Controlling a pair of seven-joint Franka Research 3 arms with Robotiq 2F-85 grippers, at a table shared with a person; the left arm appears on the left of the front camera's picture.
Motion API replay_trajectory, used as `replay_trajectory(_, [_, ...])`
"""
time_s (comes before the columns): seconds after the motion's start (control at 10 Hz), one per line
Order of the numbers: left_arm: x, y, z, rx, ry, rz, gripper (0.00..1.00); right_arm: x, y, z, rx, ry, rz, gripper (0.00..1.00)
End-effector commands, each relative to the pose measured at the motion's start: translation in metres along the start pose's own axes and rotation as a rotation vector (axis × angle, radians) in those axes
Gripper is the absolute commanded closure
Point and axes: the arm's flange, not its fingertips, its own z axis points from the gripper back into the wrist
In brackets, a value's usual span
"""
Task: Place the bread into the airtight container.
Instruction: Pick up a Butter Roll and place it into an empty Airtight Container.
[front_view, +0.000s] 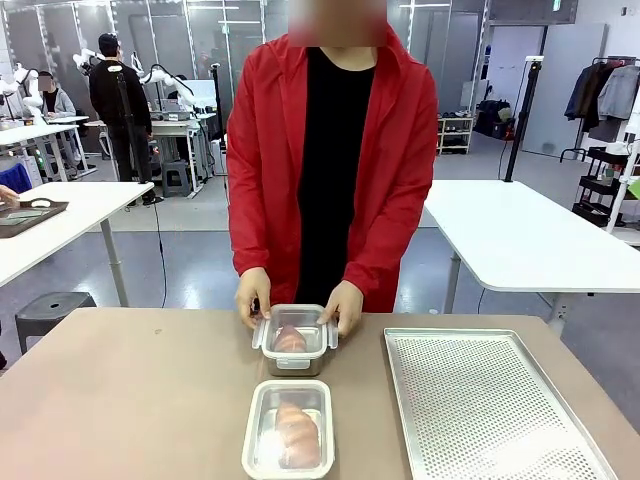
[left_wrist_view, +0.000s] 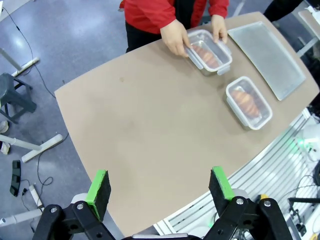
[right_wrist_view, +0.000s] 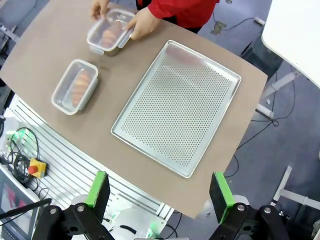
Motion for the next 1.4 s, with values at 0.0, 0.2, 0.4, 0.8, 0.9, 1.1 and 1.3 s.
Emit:
replay_trajectory(0.0, [0.0016,-0.0002,0.0014,-0.004,-0.002,-0.006,0.00,0.0014,0.0017,0.0004,0.011,0.007,0.002,0.00])
replay_trajectory(0.2, [0.0016,-0.0002,0.0014,-0.004,-0.002,-0.006,0.00,0.0014,0.0017,0.0004,0.011,0.007,0.002,0.00])
replay_trajectory(0.4, [0.0016,-0.0002,0.0014,-0.004,-0.002,-0.006,0.00,0.0014,0.0017,0.0004,0.011,0.007,0.002,0.00])
replay_trajectory(0.8, [0.0016,-0.0002,0.0014,-0.004,-0.002,-0.006,0.00,0.0014,0.0017,0.0004,0.011,0.007,0.002,0.00])
replay_trajectory(0.9, [0.0016,-0.0002,0.0014,-0.004,-0.002,-0.006,0.00,0.0014,0.0017,0.0004,0.011,0.007,0.002,0.00])
replay_trajectory(1.1, [0.0016,-0.0002,0.0014,-0.004,-0.002,-0.006,0.00,0.0014,0.0017,0.0004,0.011,0.007,0.002,0.00])
replay_trajectory(1.3, [0.0016,-0.0002,0.0014,-0.004,-0.002,-0.006,0.00,0.0014,0.0017,0.0004,0.011,0.007,0.002,0.00])
